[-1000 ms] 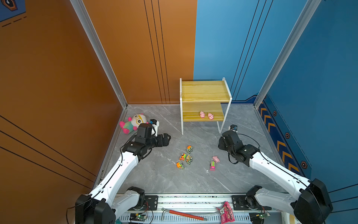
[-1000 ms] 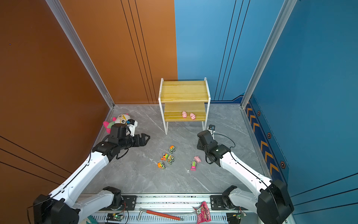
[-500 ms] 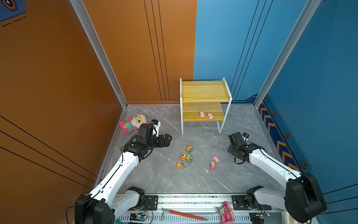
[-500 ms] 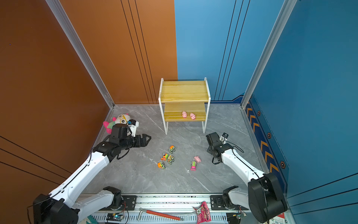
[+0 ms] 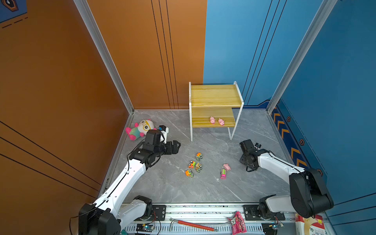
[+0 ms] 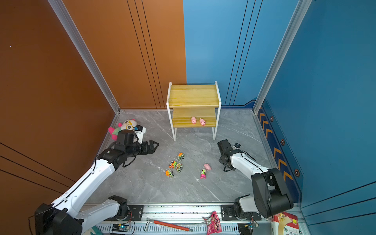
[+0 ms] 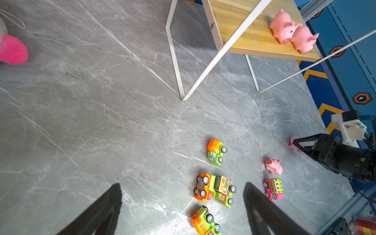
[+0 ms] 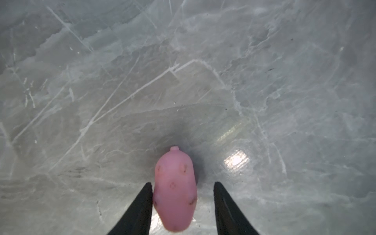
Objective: Organize plastic toys on shelves
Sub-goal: Pick up the plastic toy from the middle-right of the table.
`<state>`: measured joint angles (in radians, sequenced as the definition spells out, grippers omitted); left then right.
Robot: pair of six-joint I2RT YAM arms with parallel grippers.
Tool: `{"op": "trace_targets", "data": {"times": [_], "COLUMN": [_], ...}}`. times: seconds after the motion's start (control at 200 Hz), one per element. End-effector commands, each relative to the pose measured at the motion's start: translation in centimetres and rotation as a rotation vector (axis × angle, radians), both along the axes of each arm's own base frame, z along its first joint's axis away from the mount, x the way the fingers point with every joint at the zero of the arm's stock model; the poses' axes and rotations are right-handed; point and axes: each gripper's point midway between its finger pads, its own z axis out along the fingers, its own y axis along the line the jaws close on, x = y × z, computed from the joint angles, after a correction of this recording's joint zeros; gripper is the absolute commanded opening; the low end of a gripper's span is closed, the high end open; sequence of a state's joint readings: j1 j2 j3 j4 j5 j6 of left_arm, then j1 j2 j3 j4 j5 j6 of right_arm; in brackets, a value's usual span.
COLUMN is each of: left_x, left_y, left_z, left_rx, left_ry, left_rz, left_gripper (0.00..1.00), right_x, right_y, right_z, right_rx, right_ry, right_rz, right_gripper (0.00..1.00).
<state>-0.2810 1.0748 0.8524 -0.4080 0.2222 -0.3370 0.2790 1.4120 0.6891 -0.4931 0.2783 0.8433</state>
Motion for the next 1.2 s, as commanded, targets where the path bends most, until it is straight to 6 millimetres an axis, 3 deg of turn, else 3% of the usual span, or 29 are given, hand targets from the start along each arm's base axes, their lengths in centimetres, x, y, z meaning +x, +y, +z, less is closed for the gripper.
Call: {"op": "trace_targets", "data": {"times": [0.0,0.26,0.491,0.621,0.771,0.956,1.196], "left_x": [-0.3,-0.3,-1.0,-2.2,-4.9,-6.6,-8.1], "left_y": [-0.2,-0.3,-1.7,-3.9,-8.0,-11.9,-16.4], "left_z": [0.1,0.0,0.7,1.8,2.8,3.2,3.0], "left_rx": [-0.006,0.000,0.008,-0.012,-0.034,-0.086,-0.123], "left_ry": [-0.010,-0.009,-0.058,-0.128,-0.203,-0.268,-0.365], "left_rz": [-0.012,-0.017,-0.089,-0.195,-0.382,-0.494,-0.615], "left_gripper": [0.94,0.94,0.94,0.94,0.94,0.95,0.96], "right_x": [1.1,2.4,2.7,2.6,2.4,2.7,2.5], "right_y": [0.0,1.8,6.5,9.6,13.5,18.0,21.7], "right_z": [0.1,2.6,5.8,7.5,9.0,12.5,17.1], "right_rx": [-0.005,0.070,0.209,0.319,0.483,0.714,0.920], "right_ry": [-0.001,-0.078,-0.151,-0.191,-0.215,-0.267,-0.314], "right_rz": [0.020,0.075,0.192,0.259,0.315,0.380,0.454], "right_gripper": [0.39,0.25,0.25,0.24,0.24,0.24,0.25]}}
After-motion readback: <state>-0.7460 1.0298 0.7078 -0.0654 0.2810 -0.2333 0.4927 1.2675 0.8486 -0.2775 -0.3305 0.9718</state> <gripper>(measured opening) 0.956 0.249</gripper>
